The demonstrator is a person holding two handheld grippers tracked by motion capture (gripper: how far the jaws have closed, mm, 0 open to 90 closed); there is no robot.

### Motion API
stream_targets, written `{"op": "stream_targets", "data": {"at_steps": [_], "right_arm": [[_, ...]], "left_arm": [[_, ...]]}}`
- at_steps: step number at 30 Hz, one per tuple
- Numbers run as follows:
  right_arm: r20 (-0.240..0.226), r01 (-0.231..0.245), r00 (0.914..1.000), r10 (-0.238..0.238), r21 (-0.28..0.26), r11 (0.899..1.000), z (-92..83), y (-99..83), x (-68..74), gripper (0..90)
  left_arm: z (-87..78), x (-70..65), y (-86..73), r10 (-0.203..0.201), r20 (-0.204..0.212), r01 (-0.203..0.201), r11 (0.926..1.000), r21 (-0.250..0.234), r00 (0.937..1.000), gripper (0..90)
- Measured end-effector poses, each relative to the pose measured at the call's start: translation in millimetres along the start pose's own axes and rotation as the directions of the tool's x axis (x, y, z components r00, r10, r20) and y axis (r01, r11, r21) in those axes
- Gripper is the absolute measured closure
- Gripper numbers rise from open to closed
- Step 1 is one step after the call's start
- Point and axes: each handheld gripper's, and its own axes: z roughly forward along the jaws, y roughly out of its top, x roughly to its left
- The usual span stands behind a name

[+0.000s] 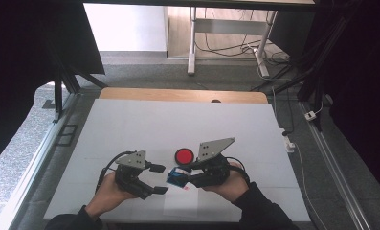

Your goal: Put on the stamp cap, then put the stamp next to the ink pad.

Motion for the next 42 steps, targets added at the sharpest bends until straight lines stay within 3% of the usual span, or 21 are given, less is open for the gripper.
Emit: {"op": "stream_targets", "data": {"at_steps": [7, 15, 23, 33, 42], "right_arm": [[0.020, -0.002, 0.9998, 0.002, 0.003, 1.000, -1.1, -0.6, 0.1, 70.9], [0.055, -0.015, 0.9984, 0.014, 0.011, 1.000, -2.8, -2.1, -1.7, 70.8], [0.087, -0.027, 0.9959, 0.025, 0.017, 0.999, -4.4, -5.0, -4.4, 70.9], [0.123, -0.029, 0.9920, 0.026, 0.019, 0.999, -5.7, -7.7, -8.0, 70.8], [0.158, -0.033, 0.9870, 0.027, 0.035, 0.999, -7.3, -12.5, -12.5, 70.8]], "left_arm": [[-9.4, -1.2, -5.1, -0.047, -0.068, 0.048, 0.9988, 0.011, 0.9966, 12.7], [-19.1, -9.6, -11.4, -0.070, -0.123, 0.075, 0.9964, 0.039, 0.9900, 7.9], [-25.6, -15.4, -22.3, -0.101, -0.186, 0.112, 0.9925, 0.050, 0.9774, 3.8], [-33.1, -20.2, -35.4, -0.141, -0.191, 0.151, 0.9877, 0.041, 0.9715, 0.0], [-44.9, -22.4, -47.9, -0.182, -0.210, 0.188, 0.9822, 0.005, 0.9606, 0.0]]}}
